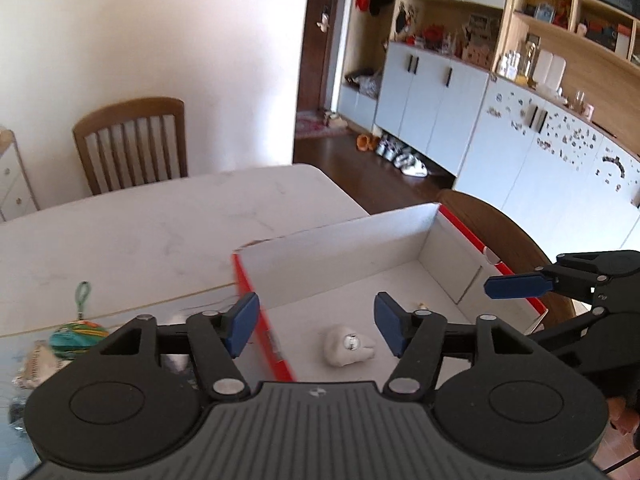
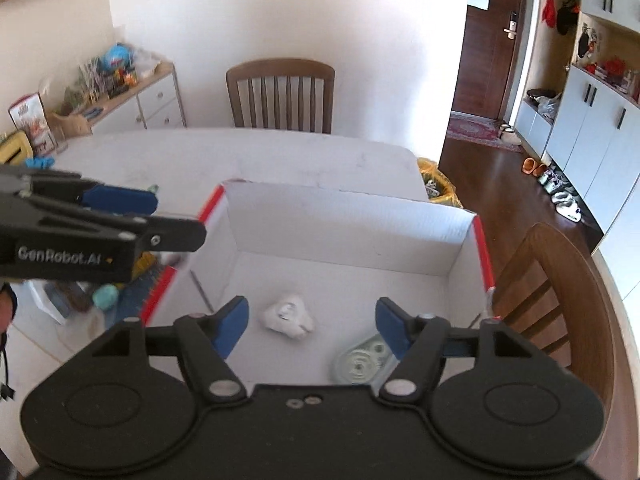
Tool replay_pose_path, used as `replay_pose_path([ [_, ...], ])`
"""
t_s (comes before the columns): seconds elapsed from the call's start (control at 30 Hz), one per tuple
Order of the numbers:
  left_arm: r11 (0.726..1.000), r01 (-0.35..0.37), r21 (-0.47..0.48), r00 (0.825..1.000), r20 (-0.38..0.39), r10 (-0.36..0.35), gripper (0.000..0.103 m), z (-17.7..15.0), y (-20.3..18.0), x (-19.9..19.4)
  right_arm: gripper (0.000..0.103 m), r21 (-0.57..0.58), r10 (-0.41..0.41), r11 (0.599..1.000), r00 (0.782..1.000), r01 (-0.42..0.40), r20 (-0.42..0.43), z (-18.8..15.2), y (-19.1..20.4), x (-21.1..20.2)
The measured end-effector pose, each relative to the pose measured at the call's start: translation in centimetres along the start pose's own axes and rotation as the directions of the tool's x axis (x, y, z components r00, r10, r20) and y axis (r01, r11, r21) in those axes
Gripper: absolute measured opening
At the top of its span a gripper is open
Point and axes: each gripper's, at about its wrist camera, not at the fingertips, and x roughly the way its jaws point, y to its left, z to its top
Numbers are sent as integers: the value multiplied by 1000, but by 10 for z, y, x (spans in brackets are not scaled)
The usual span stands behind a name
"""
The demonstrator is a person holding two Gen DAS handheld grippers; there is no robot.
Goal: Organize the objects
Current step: 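Withdraw both tools from the box back toward the pile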
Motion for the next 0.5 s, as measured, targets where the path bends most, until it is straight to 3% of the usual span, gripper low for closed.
replay_pose_path([
  [0.3,997,-72,-15,996,53,73,77,-29,44,-50,85,57,-16,998,999,13,50,-2,39,-6],
  [0.5,992,-96,-76,992,80,102,85,-47,74,-79,94,88,-26,996,997,20,75,-8,70,-10],
])
